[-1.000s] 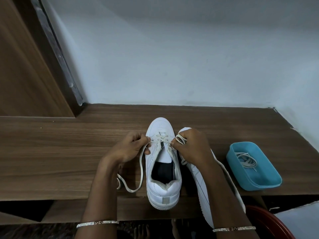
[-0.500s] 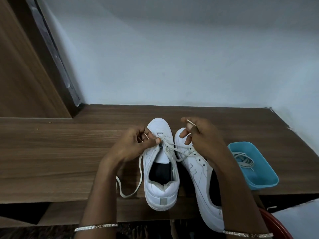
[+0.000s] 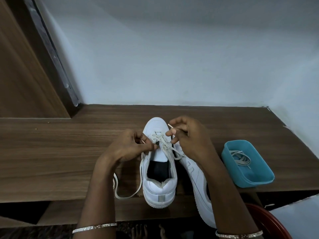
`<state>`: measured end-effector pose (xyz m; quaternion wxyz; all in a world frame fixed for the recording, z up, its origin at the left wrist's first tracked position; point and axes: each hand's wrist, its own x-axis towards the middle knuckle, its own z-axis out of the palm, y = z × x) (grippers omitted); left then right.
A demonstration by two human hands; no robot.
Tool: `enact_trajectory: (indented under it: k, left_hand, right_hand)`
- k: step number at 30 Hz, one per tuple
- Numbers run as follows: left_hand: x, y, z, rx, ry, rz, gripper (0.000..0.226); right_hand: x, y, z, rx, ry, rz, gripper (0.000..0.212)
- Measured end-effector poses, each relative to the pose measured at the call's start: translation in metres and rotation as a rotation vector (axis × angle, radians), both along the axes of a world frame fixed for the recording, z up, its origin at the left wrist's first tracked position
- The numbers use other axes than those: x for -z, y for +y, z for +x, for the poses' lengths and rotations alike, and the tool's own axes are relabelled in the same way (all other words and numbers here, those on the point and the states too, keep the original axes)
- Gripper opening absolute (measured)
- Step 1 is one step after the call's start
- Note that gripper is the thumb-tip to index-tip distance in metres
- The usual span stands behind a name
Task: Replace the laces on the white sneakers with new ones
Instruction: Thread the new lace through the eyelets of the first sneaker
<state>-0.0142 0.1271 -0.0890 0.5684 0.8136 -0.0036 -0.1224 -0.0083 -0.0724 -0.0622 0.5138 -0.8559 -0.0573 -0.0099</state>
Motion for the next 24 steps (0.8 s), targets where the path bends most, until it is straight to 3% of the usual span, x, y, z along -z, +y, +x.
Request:
enact_trajectory:
  k: [5, 14, 24]
  left_hand:
    - [-0.006, 0.004, -0.007, -0.045, 0.005, -0.01, 0.009]
    - [-0.001, 0.011, -0.009, -0.02, 0.083, -0.093, 0.014]
    - [0.003, 0.017, -0.005, -0.036, 0.135, -0.141, 0.01]
  right_hand:
    - [0.002, 0.002, -0.001, 0.058, -0.024, 0.056, 0.004]
    - [0.017, 0.02, 0.001, 0.03, -0.006, 0.03, 0.007]
    - [0.025, 0.024, 0.003, -0.049, 0.045, -0.162, 0.007]
